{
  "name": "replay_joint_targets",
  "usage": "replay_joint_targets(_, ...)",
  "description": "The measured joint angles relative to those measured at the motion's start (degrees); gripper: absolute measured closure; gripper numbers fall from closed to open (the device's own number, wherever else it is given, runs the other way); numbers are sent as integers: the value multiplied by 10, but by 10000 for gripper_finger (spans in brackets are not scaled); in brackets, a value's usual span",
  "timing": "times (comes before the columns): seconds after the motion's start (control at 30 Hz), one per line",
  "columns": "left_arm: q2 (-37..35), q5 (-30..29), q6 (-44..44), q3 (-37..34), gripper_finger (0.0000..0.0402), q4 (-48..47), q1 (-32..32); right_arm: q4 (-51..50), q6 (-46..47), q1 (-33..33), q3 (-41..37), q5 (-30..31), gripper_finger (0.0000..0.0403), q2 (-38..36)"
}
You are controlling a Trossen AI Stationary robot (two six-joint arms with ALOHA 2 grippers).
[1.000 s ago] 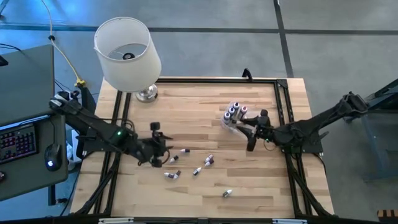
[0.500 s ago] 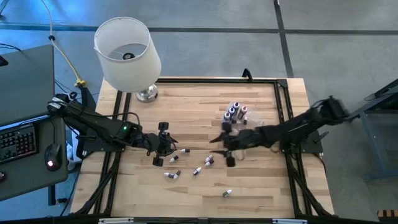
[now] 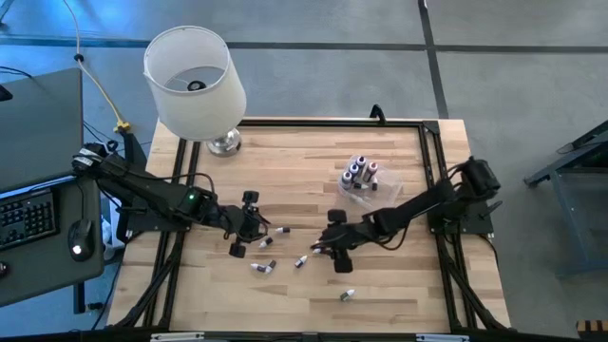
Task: Pick & Place food coloring
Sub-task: Put the bottom small red food coloring bottle into the transparent bin
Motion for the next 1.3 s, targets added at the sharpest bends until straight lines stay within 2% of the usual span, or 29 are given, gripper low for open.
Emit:
replay_joint_targets(0.27, 0, 3, -4, 0, 257, 0, 0, 3, 14, 18, 0, 7, 222, 45)
replay_joint_targets(0.5, 0, 15, -17, 0, 257, 1, 0, -1, 16, 16, 0, 38, 222, 48)
replay_joint_targets(1.07, 0, -1, -30, 0, 257, 46, 0, 23, 11, 17, 1, 13, 223, 81)
replay_joint_targets(1.17, 0, -1, -30, 0, 257, 49, 0, 24, 12, 17, 1, 14, 240, 81)
replay_joint_targets(1.3, 0, -1, -30, 0, 257, 59, 0, 24, 30, 17, 1, 13, 282, 82)
